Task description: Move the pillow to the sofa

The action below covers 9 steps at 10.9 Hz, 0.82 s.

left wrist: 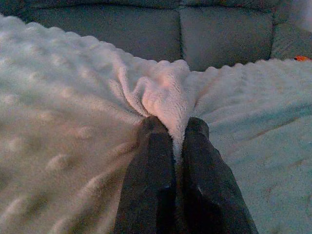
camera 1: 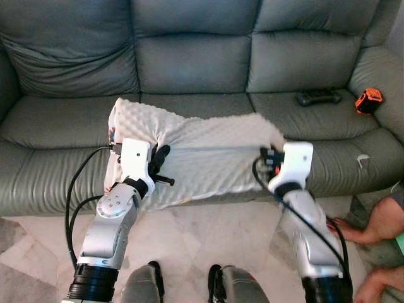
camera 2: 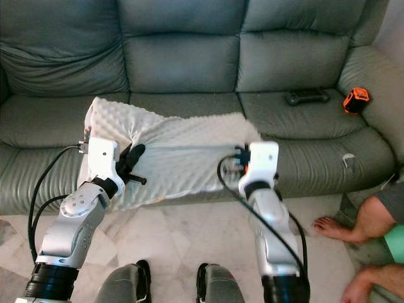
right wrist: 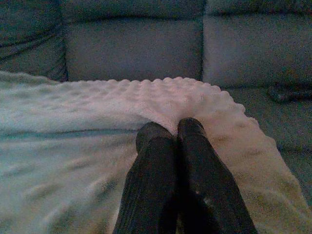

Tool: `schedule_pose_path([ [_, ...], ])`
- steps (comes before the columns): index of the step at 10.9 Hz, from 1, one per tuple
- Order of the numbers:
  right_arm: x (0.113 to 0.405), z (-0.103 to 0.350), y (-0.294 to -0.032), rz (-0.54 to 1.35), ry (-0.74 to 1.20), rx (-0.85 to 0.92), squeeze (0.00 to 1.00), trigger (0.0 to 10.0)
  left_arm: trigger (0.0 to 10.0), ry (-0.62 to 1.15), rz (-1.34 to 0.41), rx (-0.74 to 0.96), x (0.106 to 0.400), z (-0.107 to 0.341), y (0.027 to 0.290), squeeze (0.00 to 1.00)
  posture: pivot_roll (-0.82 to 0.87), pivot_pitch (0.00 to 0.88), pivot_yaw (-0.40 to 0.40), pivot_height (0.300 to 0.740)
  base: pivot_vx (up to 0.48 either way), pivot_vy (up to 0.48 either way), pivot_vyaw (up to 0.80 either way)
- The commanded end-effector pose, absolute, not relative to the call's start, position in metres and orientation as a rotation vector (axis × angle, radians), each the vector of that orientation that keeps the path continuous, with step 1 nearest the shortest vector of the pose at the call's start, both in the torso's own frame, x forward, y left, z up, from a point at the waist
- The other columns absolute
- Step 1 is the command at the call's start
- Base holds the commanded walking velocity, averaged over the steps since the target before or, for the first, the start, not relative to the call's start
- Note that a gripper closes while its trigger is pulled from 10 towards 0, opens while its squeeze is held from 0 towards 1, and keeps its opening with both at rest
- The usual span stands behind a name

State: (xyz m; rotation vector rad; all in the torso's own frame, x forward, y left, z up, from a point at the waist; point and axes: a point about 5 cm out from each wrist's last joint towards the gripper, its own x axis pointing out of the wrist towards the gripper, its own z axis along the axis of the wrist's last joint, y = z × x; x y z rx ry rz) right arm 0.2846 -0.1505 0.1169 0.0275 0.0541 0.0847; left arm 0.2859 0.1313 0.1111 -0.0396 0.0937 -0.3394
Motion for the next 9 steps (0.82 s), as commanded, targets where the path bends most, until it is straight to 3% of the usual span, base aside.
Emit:
schedule_pose_path([
  [1,0.2872,0.1227,-0.1631,0.015,0.025,0.011,0.0,10.0,10.0,0.069,-0.336,-0.03,0.2865,0.1181,0.1351,0.0,-0.06,0.172,-0.054,0.74,0.3,0.0,0.0],
  [9,0.2948,0.124,-0.1553,0.016,0.032,0.013,0.0,10.0,10.0,0.087,-0.339,-0.04,0.2846,0.1153,0.134,0.0,-0.06,0.18,-0.06,0.74,0.366,0.0,0.0],
])
